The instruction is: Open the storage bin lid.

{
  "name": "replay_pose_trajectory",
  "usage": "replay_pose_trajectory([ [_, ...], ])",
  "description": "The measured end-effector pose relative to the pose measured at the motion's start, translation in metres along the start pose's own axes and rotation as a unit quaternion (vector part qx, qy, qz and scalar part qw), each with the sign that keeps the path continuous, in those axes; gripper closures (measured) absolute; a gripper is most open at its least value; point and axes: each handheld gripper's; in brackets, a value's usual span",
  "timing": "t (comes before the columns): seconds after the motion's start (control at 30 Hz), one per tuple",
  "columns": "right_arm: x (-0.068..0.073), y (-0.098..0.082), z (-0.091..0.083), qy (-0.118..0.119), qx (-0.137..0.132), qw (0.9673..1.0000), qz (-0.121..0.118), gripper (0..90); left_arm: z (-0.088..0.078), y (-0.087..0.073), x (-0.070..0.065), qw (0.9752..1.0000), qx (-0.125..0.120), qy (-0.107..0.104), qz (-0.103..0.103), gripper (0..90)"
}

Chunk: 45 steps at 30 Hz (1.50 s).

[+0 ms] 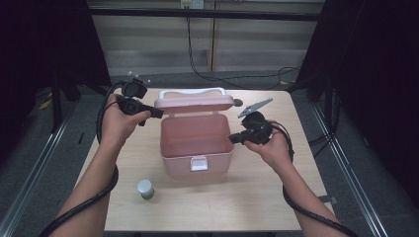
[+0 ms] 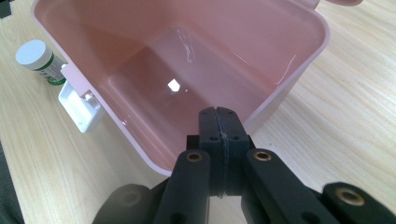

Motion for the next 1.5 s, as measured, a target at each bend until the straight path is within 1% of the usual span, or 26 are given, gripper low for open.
replay_pose_trajectory([
  [0.07, 0.001, 0.000, 0.000, 0.003, 0.000, 1.0000, -0.001, 89.5, 0.000, 0.002, -0.001, 0.9999, 0.003, 0.010, 0.003, 69.2],
  [0.1, 0.002, 0.001, -0.001, 0.006, -0.003, 1.0000, -0.004, 89.5, 0.000, 0.003, -0.002, 0.9999, 0.004, 0.015, 0.001, 70.0],
  [0.13, 0.004, 0.001, -0.001, 0.008, -0.004, 0.9999, -0.005, 89.5, 0.000, 0.004, -0.002, 0.9998, 0.006, 0.017, 0.006, 70.9],
  [0.17, 0.005, 0.002, -0.001, 0.010, -0.003, 0.9999, -0.007, 89.7, 0.000, 0.005, -0.002, 0.9997, 0.008, 0.021, 0.006, 71.6],
  [0.33, 0.010, 0.003, 0.001, 0.019, -0.002, 0.9997, -0.016, 90.0, -0.001, 0.009, -0.003, 0.9995, 0.017, 0.026, 0.004, 72.9],
  [0.4, 0.011, 0.003, 0.002, 0.021, -0.001, 0.9997, -0.016, 90.0, -0.002, 0.010, -0.004, 0.9993, 0.020, 0.031, -0.001, 73.5],
  [0.47, 0.011, 0.002, 0.004, 0.020, 0.000, 0.9996, -0.018, 90.0, -0.002, 0.012, -0.004, 0.9992, 0.020, 0.035, -0.004, 74.1],
  [0.53, 0.011, 0.000, 0.005, 0.021, 0.001, 0.9996, -0.017, 90.0, -0.002, 0.014, -0.004, 0.9990, 0.018, 0.037, -0.014, 74.8],
  [0.6, 0.010, -0.002, 0.006, 0.022, 0.002, 0.9997, -0.015, 90.0, -0.001, 0.016, -0.003, 0.9989, 0.017, 0.040, -0.015, 75.3],
  [0.63, 0.009, -0.002, 0.006, 0.022, 0.002, 0.9996, -0.016, 90.0, -0.002, 0.017, -0.004, 0.9987, 0.022, 0.042, -0.017, 75.8],
  [0.7, 0.009, -0.004, 0.007, 0.021, 0.005, 0.9997, -0.014, 90.0, -0.001, 0.019, -0.005, 0.9984, 0.024, 0.049, -0.014, 76.5],
  [0.8, 0.008, -0.005, 0.007, 0.024, 0.002, 0.9996, -0.014, 90.0, -0.001, 0.023, -0.005, 0.9979, 0.030, 0.057, -0.013, 77.9],
  [0.83, 0.009, -0.005, 0.007, 0.024, 0.003, 0.9996, -0.014, 90.0, -0.001, 0.024, -0.005, 0.9977, 0.031, 0.058, -0.019, 78.5],
  [0.93, 0.009, -0.006, 0.006, 0.026, 0.002, 0.9995, -0.016, 90.0, -0.001, 0.027, -0.006, 0.9972, 0.037, 0.062, -0.016, 79.4],
  [0.97, 0.009, -0.006, 0.006, 0.026, 0.001, 0.9995, -0.018, 90.0, 0.000, 0.029, -0.006, 0.9969, 0.039, 0.065, -0.019, 79.7],
  [1.0, 0.009, -0.006, 0.006, 0.027, 0.001, 0.9995, -0.018, 90.0, -0.001, 0.030, -0.006, 0.9969, 0.040, 0.064, -0.020, 79.9],
  [1.03, 0.008, -0.006, 0.005, 0.028, 0.000, 0.9995, -0.017, 90.0, -0.001, 0.030, -0.006, 0.9968, 0.039, 0.064, -0.026, 79.9],
  [1.17, 0.007, -0.008, 0.005, 0.031, -0.005, 0.9994, -0.016, 90.0, 0.000, 0.034, -0.004, 0.9964, 0.044, 0.067, -0.027, 80.5],
  [1.23, 0.007, -0.008, 0.006, 0.035, -0.005, 0.9993, -0.015, 90.0, 0.000, 0.036, -0.005, 0.9960, 0.046, 0.069, -0.033, 80.9],
  [1.3, 0.007, -0.008, 0.007, 0.038, -0.005, 0.9991, -0.016, 90.0, 0.000, 0.037, -0.004, 0.9957, 0.050, 0.070, -0.033, 81.2],
  [1.33, 0.008, -0.008, 0.008, 0.040, -0.005, 0.9990, -0.019, 90.0, 0.001, 0.038, -0.003, 0.9958, 0.049, 0.070, -0.031, 81.2],
  [1.47, 0.012, -0.007, 0.013, 0.042, 0.007, 0.9987, -0.027, 90.0, 0.001, 0.041, -0.002, 0.9956, 0.053, 0.068, -0.036, 81.4],
  [1.5, 0.012, -0.007, 0.015, 0.044, 0.009, 0.9985, -0.032, 90.0, 0.001, 0.042, -0.001, 0.9955, 0.055, 0.068, -0.037, 81.5],
])
Point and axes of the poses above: each handheld gripper's, and its own axes: z roughly forward along the jaws, y roughly out of its top, x roughly to its left
